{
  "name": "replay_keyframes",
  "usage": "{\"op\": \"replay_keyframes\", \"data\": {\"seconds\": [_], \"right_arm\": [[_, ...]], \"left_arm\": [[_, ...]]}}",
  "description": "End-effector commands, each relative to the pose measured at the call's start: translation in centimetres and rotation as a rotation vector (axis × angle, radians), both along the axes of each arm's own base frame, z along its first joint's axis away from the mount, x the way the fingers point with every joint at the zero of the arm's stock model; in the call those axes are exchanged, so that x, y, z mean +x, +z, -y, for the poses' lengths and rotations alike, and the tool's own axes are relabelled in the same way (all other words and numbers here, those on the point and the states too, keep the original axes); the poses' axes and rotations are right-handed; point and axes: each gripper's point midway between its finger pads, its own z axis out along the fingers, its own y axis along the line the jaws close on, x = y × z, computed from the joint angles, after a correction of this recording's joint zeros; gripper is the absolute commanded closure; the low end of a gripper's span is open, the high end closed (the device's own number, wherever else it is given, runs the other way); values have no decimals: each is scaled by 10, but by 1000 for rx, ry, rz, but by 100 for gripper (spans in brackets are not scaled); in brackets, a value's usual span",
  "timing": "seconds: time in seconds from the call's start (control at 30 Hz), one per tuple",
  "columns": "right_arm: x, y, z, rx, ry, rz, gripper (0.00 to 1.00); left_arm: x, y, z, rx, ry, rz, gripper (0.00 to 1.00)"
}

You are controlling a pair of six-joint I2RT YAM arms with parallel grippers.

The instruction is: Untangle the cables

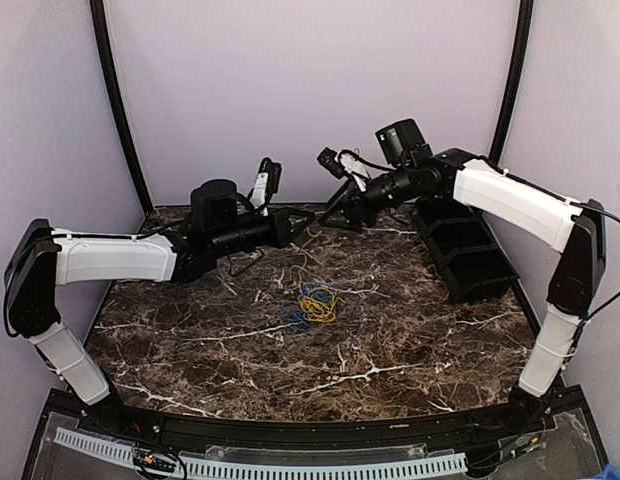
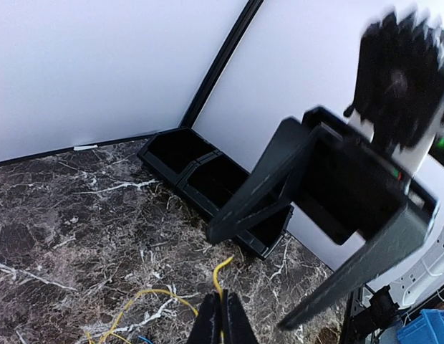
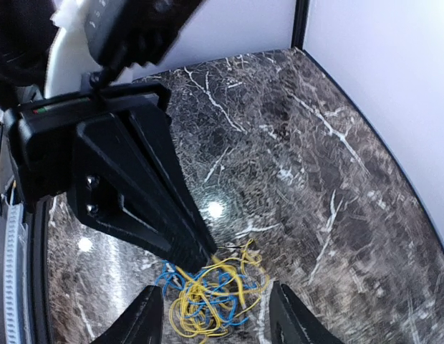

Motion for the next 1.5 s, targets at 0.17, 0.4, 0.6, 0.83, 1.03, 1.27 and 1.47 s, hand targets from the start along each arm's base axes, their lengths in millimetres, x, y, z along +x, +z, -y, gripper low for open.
{"op": "replay_keyframes", "data": {"seconds": [0.17,0.4,0.6,0.83,1.03,1.27,1.47], "right_arm": [[8,-36,-21,153,19,-45,20],[25,-64,-50,202,18,-128,13],[36,-105,-69,220,-19,-182,15],[24,-150,-77,191,22,-307,41],[10,-178,-65,141,16,-358,56],[8,-194,-61,113,-7,-389,87],[13,-196,-61,104,-28,-390,100]], "left_arm": [[-9,87,-25,-141,81,124,100],[-13,118,-44,-190,143,159,100],[-19,147,-55,-227,164,200,100],[-26,193,-67,-209,189,303,100],[-41,298,-102,-195,309,551,100],[-62,396,-140,-210,440,767,100],[-79,442,-162,-233,509,879,100]]}}
